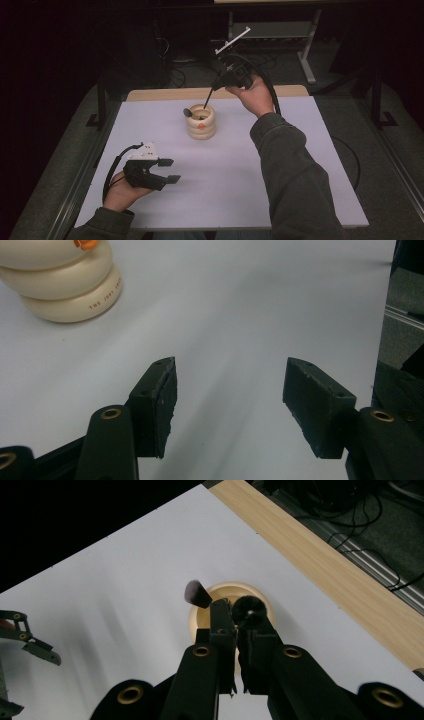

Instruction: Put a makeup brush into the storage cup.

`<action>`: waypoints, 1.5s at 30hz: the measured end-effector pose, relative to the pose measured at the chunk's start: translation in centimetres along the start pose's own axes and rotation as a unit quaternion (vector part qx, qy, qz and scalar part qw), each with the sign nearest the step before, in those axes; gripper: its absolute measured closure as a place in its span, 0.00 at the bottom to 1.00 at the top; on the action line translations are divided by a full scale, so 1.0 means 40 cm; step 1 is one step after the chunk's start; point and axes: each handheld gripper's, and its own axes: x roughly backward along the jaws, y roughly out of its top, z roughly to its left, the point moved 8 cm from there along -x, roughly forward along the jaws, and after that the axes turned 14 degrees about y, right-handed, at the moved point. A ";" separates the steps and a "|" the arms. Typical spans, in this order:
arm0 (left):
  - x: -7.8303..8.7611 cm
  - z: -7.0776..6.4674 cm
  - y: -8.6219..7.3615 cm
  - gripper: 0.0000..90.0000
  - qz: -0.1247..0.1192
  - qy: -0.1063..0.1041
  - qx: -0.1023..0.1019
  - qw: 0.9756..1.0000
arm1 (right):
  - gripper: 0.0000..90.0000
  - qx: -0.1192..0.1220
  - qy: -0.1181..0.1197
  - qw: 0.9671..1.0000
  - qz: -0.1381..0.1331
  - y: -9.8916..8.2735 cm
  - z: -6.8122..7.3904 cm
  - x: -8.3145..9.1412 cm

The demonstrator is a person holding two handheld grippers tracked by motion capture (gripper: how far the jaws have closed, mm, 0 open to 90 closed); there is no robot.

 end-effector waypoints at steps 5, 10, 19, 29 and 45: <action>0.001 0.000 -0.001 0.42 0.000 -0.002 0.003 1.000 | 0.94 -0.009 -0.006 1.000 0.011 -0.004 -0.018 -0.028; -0.002 0.001 -0.002 0.42 0.000 -0.002 -0.002 1.000 | 0.94 -0.021 -0.008 1.000 0.014 -0.009 -0.038 -0.049; -0.002 -0.001 -0.005 0.41 0.006 -0.002 -0.002 1.000 | 0.94 -0.039 -0.013 0.999 0.018 -0.016 -0.064 -0.079; 0.000 -0.002 -0.005 0.41 0.006 -0.002 -0.001 1.000 | 0.94 -0.048 -0.017 0.999 0.017 -0.021 -0.081 -0.117; -0.004 0.002 -0.012 0.40 0.012 0.005 0.003 1.000 | 0.94 -0.056 -0.016 0.998 0.015 -0.047 -0.099 -0.156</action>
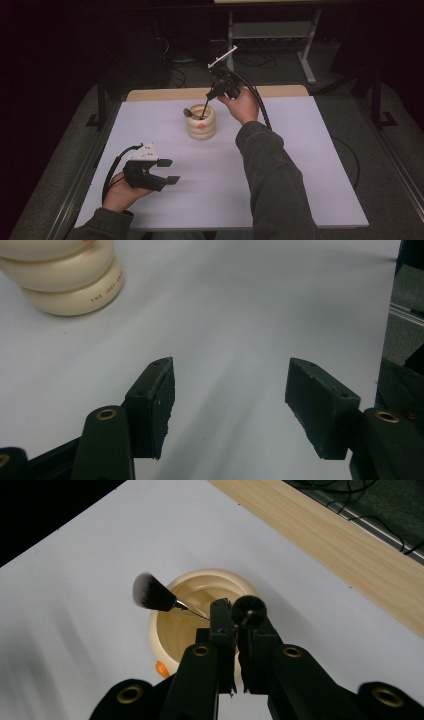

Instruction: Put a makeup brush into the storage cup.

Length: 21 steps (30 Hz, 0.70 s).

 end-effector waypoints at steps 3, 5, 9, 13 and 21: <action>-0.002 0.003 -0.002 0.40 0.003 0.001 -0.005 1.000 | 0.94 0.002 -0.001 1.000 0.003 -0.005 -0.002 -0.005; -0.002 0.003 -0.002 0.40 0.002 0.001 -0.006 1.000 | 0.94 -0.002 -0.002 1.000 0.003 -0.008 -0.005 -0.006; 0.000 0.003 -0.002 0.40 0.000 -0.001 0.000 1.000 | 0.93 -0.003 -0.001 1.000 0.002 -0.017 -0.012 -0.012; 0.001 0.007 -0.002 0.40 -0.001 0.001 -0.003 1.000 | 0.93 -0.009 0.003 1.000 0.005 -0.026 -0.016 -0.023; 0.002 0.010 -0.005 0.40 0.001 0.001 0.005 1.000 | 0.90 -0.007 0.008 1.000 0.003 -0.041 -0.020 -0.037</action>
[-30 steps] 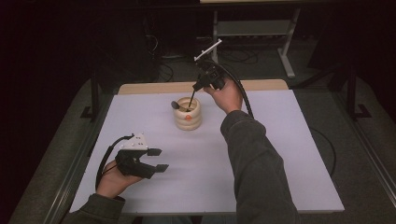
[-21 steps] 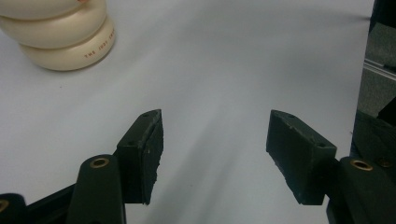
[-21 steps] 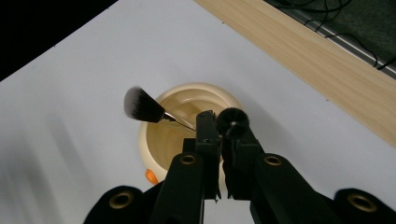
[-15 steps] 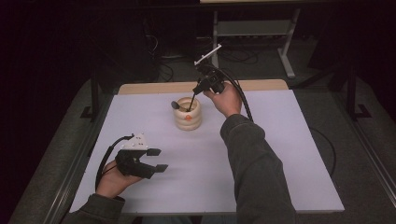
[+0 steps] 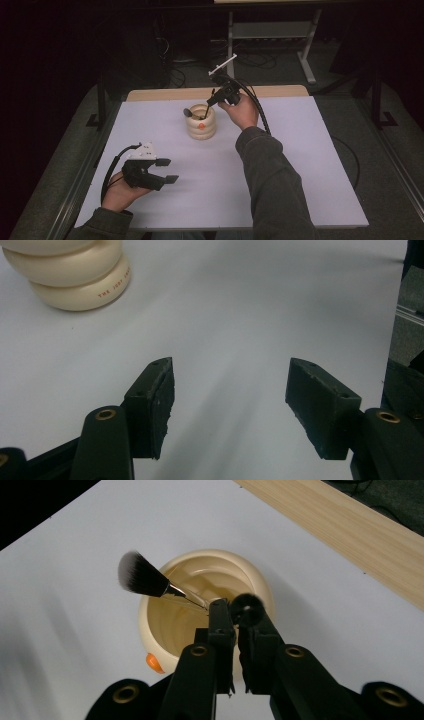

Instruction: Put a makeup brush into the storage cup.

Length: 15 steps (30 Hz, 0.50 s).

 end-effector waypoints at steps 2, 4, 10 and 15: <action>-0.001 0.000 0.000 0.40 0.001 0.000 -0.001 1.000 | 0.88 -0.003 0.006 1.000 -0.012 -0.004 -0.002 0.007; -0.002 0.000 -0.001 0.40 0.001 0.001 -0.003 1.000 | 0.85 -0.005 0.010 1.000 -0.017 -0.011 -0.003 0.012; 0.000 0.002 -0.001 0.40 0.001 0.003 -0.002 1.000 | 0.66 -0.010 0.018 0.999 -0.033 -0.031 -0.003 0.036; 0.002 0.005 -0.002 0.40 0.003 0.007 -0.002 1.000 | 0.61 0.001 0.028 0.998 -0.053 -0.042 0.006 0.059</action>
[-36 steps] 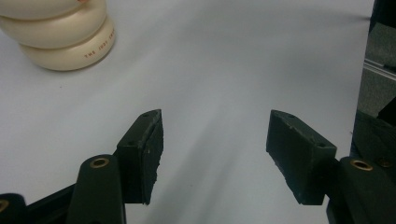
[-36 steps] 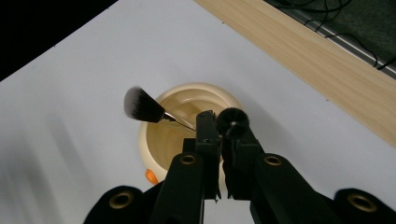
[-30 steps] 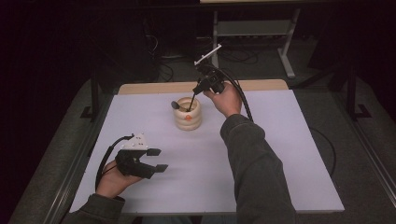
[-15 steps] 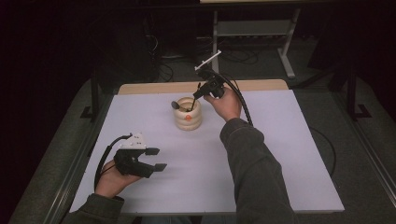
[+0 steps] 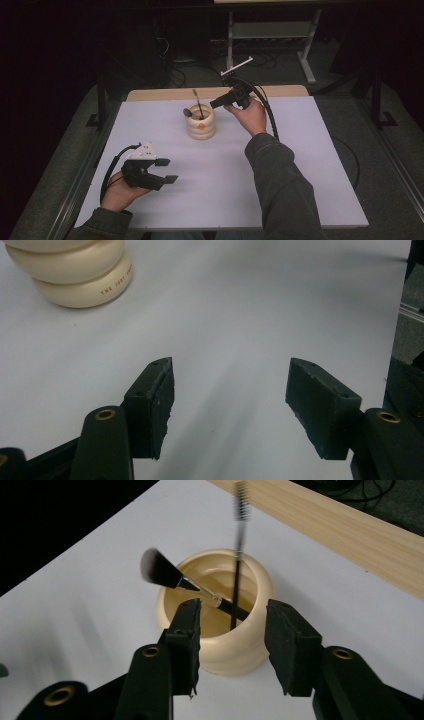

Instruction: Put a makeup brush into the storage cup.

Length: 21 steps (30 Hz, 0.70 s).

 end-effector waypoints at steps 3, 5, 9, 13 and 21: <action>0.000 0.002 0.001 0.38 0.000 0.002 0.002 1.000 | 0.57 -0.004 0.003 1.000 0.000 -0.008 0.006 0.014; -0.001 0.003 0.000 0.38 0.000 0.002 0.003 1.000 | 0.57 0.005 0.001 1.000 -0.005 -0.013 0.007 0.025; 0.000 0.004 0.001 0.37 -0.002 0.003 0.005 1.000 | 0.53 0.009 0.000 1.000 -0.008 -0.027 0.011 0.041; 0.000 0.005 0.001 0.37 -0.003 0.004 0.007 1.000 | 0.50 0.012 -0.001 1.000 -0.016 -0.041 0.017 0.058; -0.004 0.007 0.000 0.35 0.001 0.009 0.009 1.000 | 0.46 0.032 -0.007 0.999 -0.026 -0.067 0.024 0.095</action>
